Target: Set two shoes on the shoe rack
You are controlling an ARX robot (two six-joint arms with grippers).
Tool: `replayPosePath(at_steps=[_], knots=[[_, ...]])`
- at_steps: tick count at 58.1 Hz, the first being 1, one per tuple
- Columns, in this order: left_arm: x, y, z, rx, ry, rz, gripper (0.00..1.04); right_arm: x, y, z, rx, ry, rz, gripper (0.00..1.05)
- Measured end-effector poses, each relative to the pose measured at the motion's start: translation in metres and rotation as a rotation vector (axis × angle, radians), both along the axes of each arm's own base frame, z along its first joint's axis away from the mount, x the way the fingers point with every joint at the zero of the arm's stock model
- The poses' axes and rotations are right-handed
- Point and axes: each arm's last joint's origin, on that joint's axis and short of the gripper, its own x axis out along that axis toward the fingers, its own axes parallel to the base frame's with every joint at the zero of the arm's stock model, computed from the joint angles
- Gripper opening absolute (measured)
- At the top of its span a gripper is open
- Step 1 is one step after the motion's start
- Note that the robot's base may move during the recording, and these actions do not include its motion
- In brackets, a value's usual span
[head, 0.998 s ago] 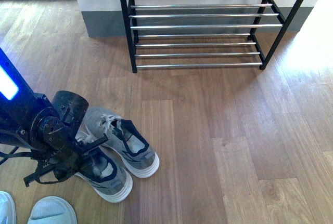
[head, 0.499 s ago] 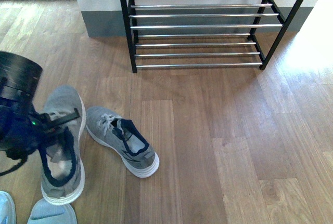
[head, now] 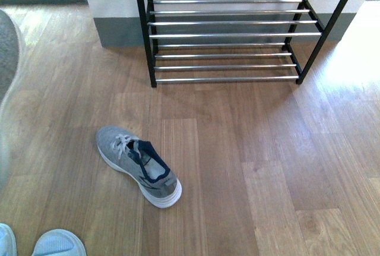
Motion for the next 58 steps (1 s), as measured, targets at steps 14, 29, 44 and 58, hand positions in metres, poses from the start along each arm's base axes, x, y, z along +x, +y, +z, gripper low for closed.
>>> replayPosePath(at_steps=[14,29,44,58], knots=[[-0.05,-0.002,0.029,0.131,-0.13,-0.029,0.02,0.0,0.0,0.0,0.0,0.0,0.0,0.95],[-0.058,-0.001,0.031,0.183,-0.155,-0.03,0.02,0.0,0.0,0.0,0.0,0.0,0.0,0.95],[-0.058,-0.001,0.03,0.186,-0.152,-0.035,0.02,0.0,0.0,0.0,0.0,0.0,-0.003,0.95],[-0.059,-0.002,0.03,0.182,-0.15,-0.046,0.02,0.0,0.0,0.0,0.0,0.0,-0.003,0.95]])
